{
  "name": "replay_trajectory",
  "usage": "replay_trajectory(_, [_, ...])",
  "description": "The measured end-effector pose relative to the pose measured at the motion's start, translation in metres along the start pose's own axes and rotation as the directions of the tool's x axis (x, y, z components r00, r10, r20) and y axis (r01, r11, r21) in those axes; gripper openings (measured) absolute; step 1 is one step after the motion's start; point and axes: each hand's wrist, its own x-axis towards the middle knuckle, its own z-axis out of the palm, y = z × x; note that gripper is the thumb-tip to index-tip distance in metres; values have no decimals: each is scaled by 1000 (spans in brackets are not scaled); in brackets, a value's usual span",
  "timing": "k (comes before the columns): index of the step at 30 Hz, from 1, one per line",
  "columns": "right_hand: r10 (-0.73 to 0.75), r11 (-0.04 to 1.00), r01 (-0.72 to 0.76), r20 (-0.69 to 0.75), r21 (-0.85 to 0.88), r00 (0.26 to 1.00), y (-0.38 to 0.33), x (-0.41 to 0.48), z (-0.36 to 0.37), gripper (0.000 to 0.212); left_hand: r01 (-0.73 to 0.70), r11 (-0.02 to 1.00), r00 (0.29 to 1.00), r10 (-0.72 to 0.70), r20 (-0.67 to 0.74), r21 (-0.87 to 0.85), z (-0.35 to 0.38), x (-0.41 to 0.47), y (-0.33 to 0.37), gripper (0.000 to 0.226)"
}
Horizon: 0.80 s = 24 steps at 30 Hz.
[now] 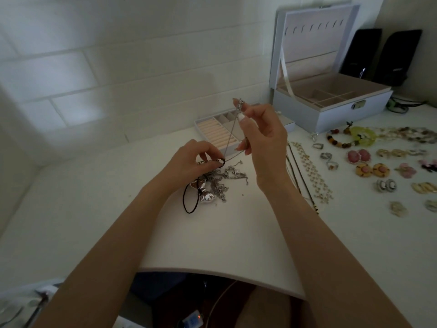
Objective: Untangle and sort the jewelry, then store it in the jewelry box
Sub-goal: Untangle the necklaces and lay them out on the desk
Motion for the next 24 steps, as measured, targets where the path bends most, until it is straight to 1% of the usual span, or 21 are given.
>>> replay_trajectory(2, [-1, 1000, 1, -9, -5, 1000, 0, 0, 0, 16, 11, 1000, 1000, -11, -29, 2, 0, 1, -1, 8])
replay_trajectory(5, [-5, 1000, 5, -33, 3, 999, 0, 0, 1, 18, -3, 1000, 989, 2, -148, -5, -2, 1, -1, 10])
replay_trajectory(7, [-2, 1000, 2, -56, 8, 998, -1, 0, 1, 20, -20, 998, 971, 7, -240, -51, -5, 1, 0, 8])
replay_trajectory(9, [-2, 1000, 3, -68, 8, 998, 0, 1, 1, 20, -42, 994, 957, 11, -291, -99, -6, 1, 2, 6])
replay_trajectory(12, [17, 1000, -17, -84, -5, 996, 2, 1, 0, 20, -65, 977, 948, -3, -318, -202, -8, 0, 5, 12])
replay_trajectory(17, [12, 999, -17, -169, -28, 985, 4, 1, -1, 21, -29, 916, 933, -119, -339, -401, -14, 2, 10, 19])
replay_trajectory(21, [-8, 993, -22, -247, -120, 969, 10, 4, -3, 20, 6, 874, 919, -197, -342, -486, -18, 3, 8, 21])
replay_trajectory(24, [11, 986, -52, -251, -157, 968, 13, 5, -4, 18, 26, 852, 919, -226, -323, -522, -19, 3, 8, 27])
